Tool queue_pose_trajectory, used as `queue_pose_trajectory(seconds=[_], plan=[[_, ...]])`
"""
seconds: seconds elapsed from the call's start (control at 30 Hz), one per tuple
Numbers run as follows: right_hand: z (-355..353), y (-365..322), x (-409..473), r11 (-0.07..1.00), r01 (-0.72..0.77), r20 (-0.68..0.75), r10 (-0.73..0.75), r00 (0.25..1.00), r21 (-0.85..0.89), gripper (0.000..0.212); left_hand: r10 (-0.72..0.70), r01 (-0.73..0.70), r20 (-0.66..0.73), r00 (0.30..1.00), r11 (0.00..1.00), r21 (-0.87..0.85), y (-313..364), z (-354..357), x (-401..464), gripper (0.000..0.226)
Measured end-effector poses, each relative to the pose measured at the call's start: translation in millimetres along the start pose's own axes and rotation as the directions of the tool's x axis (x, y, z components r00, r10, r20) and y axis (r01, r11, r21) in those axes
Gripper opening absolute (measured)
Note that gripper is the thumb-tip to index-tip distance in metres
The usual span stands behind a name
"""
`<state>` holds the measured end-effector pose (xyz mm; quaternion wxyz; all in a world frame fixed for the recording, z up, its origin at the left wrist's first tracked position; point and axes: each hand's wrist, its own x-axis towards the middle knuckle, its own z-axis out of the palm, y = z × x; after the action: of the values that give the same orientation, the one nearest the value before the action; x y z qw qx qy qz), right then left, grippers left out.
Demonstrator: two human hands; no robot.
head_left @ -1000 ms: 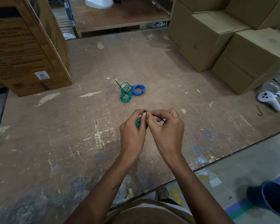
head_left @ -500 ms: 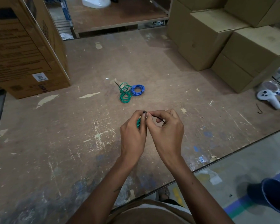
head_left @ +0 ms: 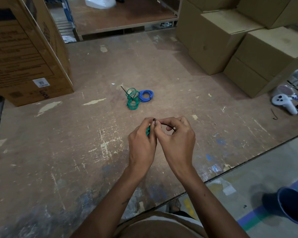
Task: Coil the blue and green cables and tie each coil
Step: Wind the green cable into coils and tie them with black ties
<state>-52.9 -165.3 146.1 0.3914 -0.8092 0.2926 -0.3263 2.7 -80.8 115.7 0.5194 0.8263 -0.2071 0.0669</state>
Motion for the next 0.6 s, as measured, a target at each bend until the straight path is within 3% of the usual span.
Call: queue_pose_trajectory(seconds=[0.6], plan=[[1.0, -1.3, -5.3, 1.000, 0.001, -0.014, -0.001, 1.000, 0.021, 0.004, -0.001, 0.001, 0.005, 1.000, 1.000, 0.013, -0.9, -2.4, -1.4, 0.012]])
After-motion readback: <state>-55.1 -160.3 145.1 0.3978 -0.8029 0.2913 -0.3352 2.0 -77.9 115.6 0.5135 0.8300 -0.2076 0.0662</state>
